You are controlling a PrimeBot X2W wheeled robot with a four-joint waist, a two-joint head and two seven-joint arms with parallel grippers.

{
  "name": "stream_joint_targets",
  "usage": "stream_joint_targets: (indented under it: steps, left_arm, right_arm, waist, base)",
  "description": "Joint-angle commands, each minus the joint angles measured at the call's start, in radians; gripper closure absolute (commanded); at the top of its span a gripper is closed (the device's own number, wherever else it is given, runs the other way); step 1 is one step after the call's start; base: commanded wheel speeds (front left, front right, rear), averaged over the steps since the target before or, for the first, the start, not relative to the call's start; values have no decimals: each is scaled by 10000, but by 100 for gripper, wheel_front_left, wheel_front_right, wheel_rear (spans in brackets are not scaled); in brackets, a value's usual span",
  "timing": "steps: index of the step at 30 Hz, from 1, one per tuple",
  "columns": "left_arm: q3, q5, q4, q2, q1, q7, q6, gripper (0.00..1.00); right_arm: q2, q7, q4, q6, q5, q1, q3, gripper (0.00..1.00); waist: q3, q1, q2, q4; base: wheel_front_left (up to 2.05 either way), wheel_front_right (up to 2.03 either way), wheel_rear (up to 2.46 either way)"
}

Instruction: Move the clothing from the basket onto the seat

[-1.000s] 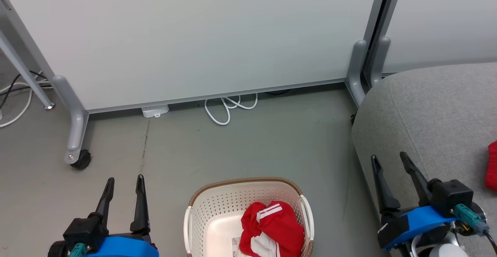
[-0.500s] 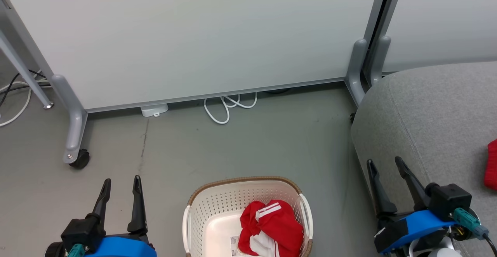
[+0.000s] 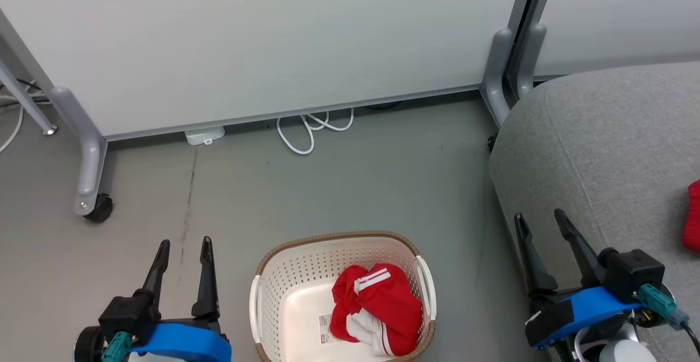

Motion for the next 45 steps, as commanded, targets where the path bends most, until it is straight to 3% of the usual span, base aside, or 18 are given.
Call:
stream_joint_targets:
  steps: [1, 11, 23, 35, 45]
  left_arm:
    - [-87, -27, 61, 41, -255, -27, -9, 0]
    - [-866, -136, 655, 301, -1404, -28, -11, 0]
    - [-2335, -395, 2488, 936, -3720, -28, -12, 0]
    - [-3723, -752, 4273, 1501, -5582, -26, -11, 0]
    - [-4832, -1099, 5754, 2307, -6736, 84, -11, 0]
  right_arm:
    - [15, -39, -65, 1, 77, -181, 47, 0]
    - [12, -87, -555, 1, -74, -984, 444, 0]
    - [14, -419, -1322, 1, 33, -2195, 1117, 0]
    - [17, -957, -1532, 1, 539, -3172, 1933, 0]
    - [17, -1362, -1352, 1, 1286, -3561, 2581, 0]
  waist:
    - [232, 0, -1, -47]
    - [2144, 0, -1, -762]
    - [5013, 0, -1, -2111]
    - [7023, 0, -1, -3104]
    - [8153, 0, -1, -3985]
  base:
    - [0, 0, 0]
    - [0, 0, 0]
    - [0, 0, 0]
    - [0, 0, 0]
    - [0, 0, 0]
